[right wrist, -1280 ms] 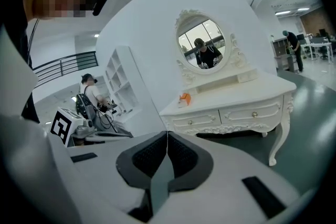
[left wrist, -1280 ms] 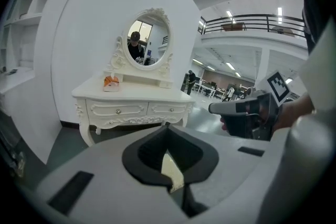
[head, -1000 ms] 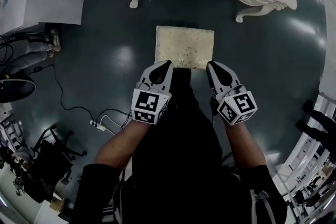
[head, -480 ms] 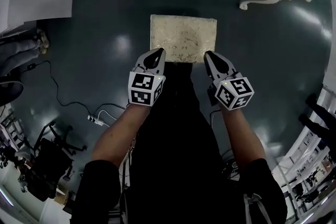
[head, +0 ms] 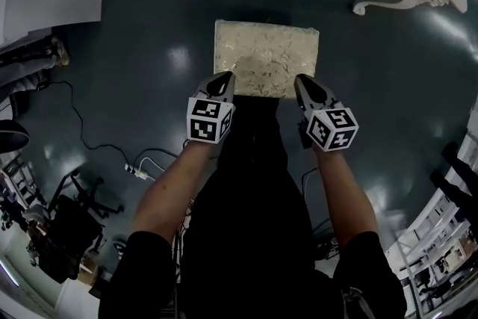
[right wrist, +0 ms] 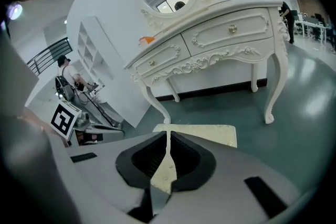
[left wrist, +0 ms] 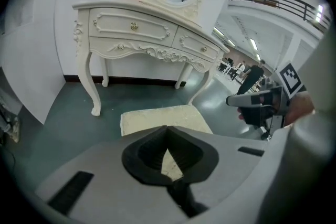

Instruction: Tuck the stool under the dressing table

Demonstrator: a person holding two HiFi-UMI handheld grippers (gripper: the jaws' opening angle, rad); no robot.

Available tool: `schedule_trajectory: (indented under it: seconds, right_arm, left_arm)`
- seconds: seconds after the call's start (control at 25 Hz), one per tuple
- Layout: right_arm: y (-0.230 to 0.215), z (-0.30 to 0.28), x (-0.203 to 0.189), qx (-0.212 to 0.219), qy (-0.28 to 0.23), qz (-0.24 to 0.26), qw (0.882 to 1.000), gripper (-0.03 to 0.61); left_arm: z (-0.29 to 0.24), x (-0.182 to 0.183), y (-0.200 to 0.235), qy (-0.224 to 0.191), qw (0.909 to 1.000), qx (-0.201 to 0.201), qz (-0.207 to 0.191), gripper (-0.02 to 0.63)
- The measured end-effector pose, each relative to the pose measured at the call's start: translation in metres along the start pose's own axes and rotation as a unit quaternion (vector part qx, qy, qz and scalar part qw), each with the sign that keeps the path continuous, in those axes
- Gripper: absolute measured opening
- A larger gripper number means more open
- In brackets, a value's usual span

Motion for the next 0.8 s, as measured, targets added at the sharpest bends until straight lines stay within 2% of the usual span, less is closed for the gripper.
schedule_trajectory:
  seconds: [0.28,0.48,0.68,0.8]
  right_arm:
    - [-0.039,-0.038,-0.027,-0.014,0.028,0.001,1.0,0.023]
    - [-0.062,-0.06,-0.044,-0.029,0.051,0.006,0.998,0.031]
    - [-0.086,-0.076,-0.058,-0.038,0.088,0.0,0.995,0.208]
    - [-0.104,-0.08,-0.065,-0.052,0.109,-0.011,0.993,0.254]
  left_arm:
    - [-0.041,-0.014,0.029,0.014,0.9997,-0.017,0.008,0.005]
    - [-0.064,-0.027,0.045,0.028,0.9994,-0.016,-0.012,0.016]
    - [-0.084,-0.038,0.065,0.047,0.9988,-0.008,0.013,0.203]
    - [-0.092,-0.043,0.077,0.062,0.9975,-0.007,0.033,0.302]
Point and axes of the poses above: the fingertips, and each gripper's own axes: z backward along the fingers, y to its left, x out of its top, the point moved 9 cm from there along z, backward along the fingers, and after that the axes turned 4 degrees about y, right-handed, at the moved point
